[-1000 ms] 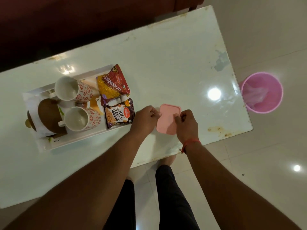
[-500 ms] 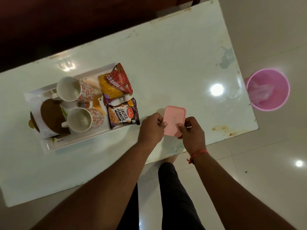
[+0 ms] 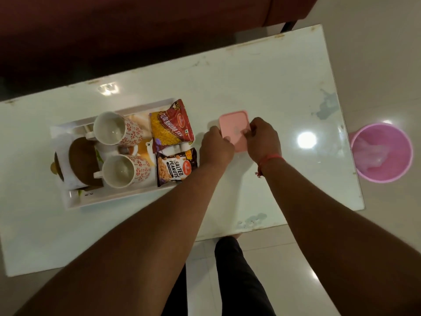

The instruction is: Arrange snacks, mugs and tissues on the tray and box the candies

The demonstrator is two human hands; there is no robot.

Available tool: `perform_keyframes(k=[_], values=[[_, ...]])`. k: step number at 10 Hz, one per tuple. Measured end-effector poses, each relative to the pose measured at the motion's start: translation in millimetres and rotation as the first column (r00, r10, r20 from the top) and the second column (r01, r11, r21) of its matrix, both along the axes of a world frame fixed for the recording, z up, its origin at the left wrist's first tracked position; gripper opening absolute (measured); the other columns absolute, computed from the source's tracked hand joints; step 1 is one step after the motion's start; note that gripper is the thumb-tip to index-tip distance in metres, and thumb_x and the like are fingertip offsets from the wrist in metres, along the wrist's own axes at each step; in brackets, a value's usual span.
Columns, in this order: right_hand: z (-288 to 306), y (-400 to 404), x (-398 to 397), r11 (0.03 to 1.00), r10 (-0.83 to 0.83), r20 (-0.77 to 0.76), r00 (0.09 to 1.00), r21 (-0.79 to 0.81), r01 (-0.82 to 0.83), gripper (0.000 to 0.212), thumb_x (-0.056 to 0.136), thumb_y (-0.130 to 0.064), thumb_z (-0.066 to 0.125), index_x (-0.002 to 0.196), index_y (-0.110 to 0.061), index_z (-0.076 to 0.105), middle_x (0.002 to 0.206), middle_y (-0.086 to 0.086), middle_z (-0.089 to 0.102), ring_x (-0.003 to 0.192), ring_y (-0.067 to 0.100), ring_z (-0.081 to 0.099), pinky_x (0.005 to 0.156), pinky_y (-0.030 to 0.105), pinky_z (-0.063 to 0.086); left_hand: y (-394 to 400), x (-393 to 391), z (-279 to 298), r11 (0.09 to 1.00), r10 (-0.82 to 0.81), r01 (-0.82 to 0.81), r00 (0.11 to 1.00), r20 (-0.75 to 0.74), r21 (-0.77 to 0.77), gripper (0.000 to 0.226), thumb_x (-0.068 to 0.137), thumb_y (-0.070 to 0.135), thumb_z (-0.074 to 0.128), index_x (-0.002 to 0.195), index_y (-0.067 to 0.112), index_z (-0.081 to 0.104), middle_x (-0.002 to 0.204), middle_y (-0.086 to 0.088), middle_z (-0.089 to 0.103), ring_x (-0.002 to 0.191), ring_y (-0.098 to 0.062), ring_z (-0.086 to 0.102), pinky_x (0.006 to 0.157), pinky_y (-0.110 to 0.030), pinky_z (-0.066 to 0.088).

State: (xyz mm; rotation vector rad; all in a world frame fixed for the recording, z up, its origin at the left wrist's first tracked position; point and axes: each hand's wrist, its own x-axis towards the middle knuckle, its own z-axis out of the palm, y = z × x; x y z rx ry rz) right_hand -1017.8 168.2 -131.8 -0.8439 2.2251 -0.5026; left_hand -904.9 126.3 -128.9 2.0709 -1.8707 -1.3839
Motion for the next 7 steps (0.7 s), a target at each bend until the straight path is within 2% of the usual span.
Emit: perform_keyframes(k=[2,4,5,6,7], values=[[-0.2,-4.6,-1.3,0.999,0.041,-0.004,0.999,0.018,-0.041,0.011,0.096,-0.019,0.053,0.088,-0.013,0.049,0.091,0.007,0.058,0.079,0.027,0.052,0.068,0.033,0.039,-3.7,-2.6,1.8,0.998,0.060,-0.060,0.998,0.023,0.031,0.015,0.095,0.019,0.056,0.107,0.009,0.054,0.113,-0.013,0.062,0.100,-0.035,0.064,0.072,-0.049,0.061],[-0.8,1.9,9.3,0.997,0.080,-0.077,0.994,-0.013,-0.081,0.017,0.101,-0.022,0.042,0.101,-0.007,0.050,0.105,0.013,0.056,0.088,0.035,0.057,0.073,0.045,0.048,-7.7,0.5,4.4,0.999,-0.024,0.021,0.998,0.060,0.045,0.022,0.095,0.022,0.056,0.113,0.009,0.054,0.116,-0.013,0.064,0.097,-0.034,0.066,0.074,-0.046,0.061],[2.2,3.9,13.0,0.993,0.120,-0.116,0.986,0.016,-0.119,0.023,0.103,-0.024,0.037,0.110,-0.005,0.048,0.112,0.016,0.055,0.092,0.038,0.058,0.072,0.043,0.046,-5.8,2.9,13.1,0.985,-0.165,0.170,0.976,0.141,-0.019,0.027,0.098,0.025,0.053,0.118,0.006,0.052,0.115,-0.015,0.064,0.101,-0.033,0.064,0.074,-0.036,0.054],[4.8,6.6,13.8,0.991,0.129,-0.090,0.988,0.044,-0.125,0.030,0.103,-0.029,0.035,0.116,-0.005,0.047,0.119,0.017,0.055,0.101,0.041,0.059,0.082,0.050,0.049,-7.8,9.0,20.2,0.964,-0.226,0.248,0.956,0.186,-0.100,0.034,0.098,0.030,0.054,0.121,0.005,0.049,0.119,-0.016,0.064,0.109,-0.034,0.062,0.074,-0.037,0.044],[15.5,6.2,13.6,0.999,0.044,-0.155,0.987,0.009,-0.043,0.040,0.103,-0.034,0.039,0.126,-0.003,0.045,0.129,0.019,0.052,0.114,0.041,0.053,0.091,0.050,0.046,-16.1,24.3,31.5,0.935,-0.248,0.292,0.944,0.216,-0.202,0.035,0.099,0.035,0.050,0.120,0.007,0.048,0.116,-0.014,0.064,0.107,-0.034,0.062,0.072,-0.037,0.045]])
